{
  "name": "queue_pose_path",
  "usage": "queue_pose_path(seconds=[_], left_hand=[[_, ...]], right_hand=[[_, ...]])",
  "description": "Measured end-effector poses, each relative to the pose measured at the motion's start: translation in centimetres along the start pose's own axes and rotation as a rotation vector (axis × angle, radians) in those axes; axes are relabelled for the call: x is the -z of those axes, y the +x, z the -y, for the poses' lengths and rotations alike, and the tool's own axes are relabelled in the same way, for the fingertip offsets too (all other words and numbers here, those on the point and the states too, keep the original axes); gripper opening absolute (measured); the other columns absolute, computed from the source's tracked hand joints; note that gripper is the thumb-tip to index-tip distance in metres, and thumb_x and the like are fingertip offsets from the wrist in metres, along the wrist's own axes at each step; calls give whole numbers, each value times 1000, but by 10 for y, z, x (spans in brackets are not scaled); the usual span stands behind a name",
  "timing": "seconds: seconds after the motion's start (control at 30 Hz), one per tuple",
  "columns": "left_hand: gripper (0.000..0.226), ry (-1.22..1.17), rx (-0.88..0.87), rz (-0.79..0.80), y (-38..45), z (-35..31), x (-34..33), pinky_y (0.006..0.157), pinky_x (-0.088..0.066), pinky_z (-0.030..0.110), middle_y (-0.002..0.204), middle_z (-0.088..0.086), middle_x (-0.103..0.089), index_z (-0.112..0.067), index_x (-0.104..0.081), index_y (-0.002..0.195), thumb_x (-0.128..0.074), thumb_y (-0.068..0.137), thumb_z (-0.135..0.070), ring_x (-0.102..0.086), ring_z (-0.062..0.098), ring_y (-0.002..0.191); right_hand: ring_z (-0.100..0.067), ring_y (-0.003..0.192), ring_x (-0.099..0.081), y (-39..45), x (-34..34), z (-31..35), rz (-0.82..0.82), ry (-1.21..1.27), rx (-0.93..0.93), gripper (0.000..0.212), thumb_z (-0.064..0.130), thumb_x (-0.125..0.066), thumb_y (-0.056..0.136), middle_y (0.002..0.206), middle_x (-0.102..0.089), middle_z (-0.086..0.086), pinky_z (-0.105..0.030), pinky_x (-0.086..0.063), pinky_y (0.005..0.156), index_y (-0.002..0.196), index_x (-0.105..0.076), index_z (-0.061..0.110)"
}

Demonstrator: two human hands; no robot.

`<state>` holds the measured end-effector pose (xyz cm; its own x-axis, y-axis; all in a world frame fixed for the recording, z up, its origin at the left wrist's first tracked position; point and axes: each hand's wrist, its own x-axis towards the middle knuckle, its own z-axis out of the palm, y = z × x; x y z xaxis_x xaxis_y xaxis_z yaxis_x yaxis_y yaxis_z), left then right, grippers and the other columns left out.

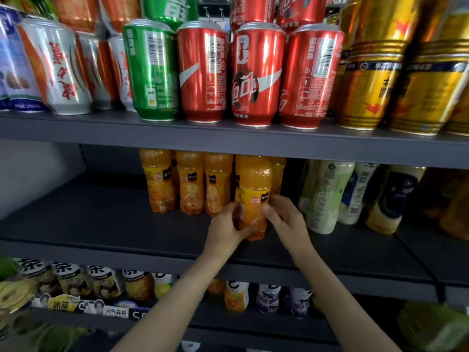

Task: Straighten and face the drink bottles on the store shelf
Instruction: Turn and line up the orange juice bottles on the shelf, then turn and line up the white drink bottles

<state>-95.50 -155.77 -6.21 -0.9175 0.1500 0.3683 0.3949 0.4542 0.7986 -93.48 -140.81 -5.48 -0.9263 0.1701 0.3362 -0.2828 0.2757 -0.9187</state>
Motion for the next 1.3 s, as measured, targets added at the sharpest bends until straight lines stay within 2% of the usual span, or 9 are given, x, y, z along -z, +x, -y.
queue_pose_path(seconds=[0.13, 0.27, 0.4, 0.53, 0.8, 0.93, 1.03, 1.17, 1.3], left_hand=[[53, 0, -72, 44, 8, -9, -18, 85, -41, 9, 121, 3, -56, -12, -54, 123, -77, 75, -20, -55, 13, 110], [50, 104, -12, -207, 16, -11, -15, 95, -38, 23, 127, 5, -54, -11, -47, 130, -67, 84, -15, -51, 20, 119], [51, 129, 73, -166, 27, -10, -28, 95, -41, 33, 126, 7, -56, -9, -45, 129, -66, 85, -24, -52, 24, 118], [46, 215, 158, -209, 37, -13, -36, 89, -47, 37, 118, 11, -58, -7, -45, 122, -66, 86, -28, -56, 27, 111], [55, 211, 61, -213, 19, -11, -34, 94, -42, 40, 131, 13, -45, -6, -38, 134, -63, 86, -16, -47, 31, 120], [51, 168, -70, -211, -2, -18, -38, 94, -32, 23, 129, 15, -43, -3, -39, 133, -60, 86, -4, -42, 29, 122], [48, 139, -85, -175, -13, -25, -43, 91, -28, 13, 130, 16, -43, -2, -41, 132, -58, 87, -2, -43, 27, 122], [45, 156, -80, -146, -23, -40, -49, 82, -28, 11, 131, 12, -42, -5, -42, 130, -57, 87, -3, -46, 24, 116], [44, 212, -116, -171, -28, -55, -56, 80, -29, 11, 129, 9, -43, -6, -42, 129, -57, 88, -4, -49, 21, 112]], right_hand=[[-11, 97, -59, 10, 9, -4, -67, -210, 58, 58, 20, -80, 74, 105, -62, 2, -23, -49, 83, 122, -50, 10], [-21, 102, -61, 26, 15, -16, -191, -326, 94, 56, 21, -81, 73, 110, -64, -9, -28, -48, 84, 118, -52, 7], [-26, 109, -58, 45, 7, -21, -206, -368, 63, 62, 23, -80, 74, 117, -61, -13, -36, -49, 91, 124, -48, 4], [-26, 117, -53, 47, 1, -23, -229, -390, 49, 67, 25, -77, 78, 126, -56, -14, -33, -44, 93, 131, -43, 3], [-27, 117, -54, 32, 6, -16, -181, -417, -45, 55, 18, -72, 82, 126, -56, -14, -36, -46, 96, 127, -44, 3], [-22, 110, -55, -9, 33, -9, -387, -394, 171, 50, 17, -72, 83, 121, -55, -13, -26, -47, 91, 124, -48, 1], [-25, 113, -50, -17, 66, -5, -491, -422, 143, 52, 13, -71, 83, 125, -47, -14, -21, -40, 90, 125, -44, 1], [-31, 117, -46, 3, 96, -5, -491, -409, 1, 66, 19, -75, 80, 129, -40, -19, -29, -39, 92, 131, -38, -2], [-30, 120, -48, 27, 104, 2, -350, -351, -73, 70, 26, -76, 79, 128, -50, -17, -29, -40, 89, 130, -37, -1]])
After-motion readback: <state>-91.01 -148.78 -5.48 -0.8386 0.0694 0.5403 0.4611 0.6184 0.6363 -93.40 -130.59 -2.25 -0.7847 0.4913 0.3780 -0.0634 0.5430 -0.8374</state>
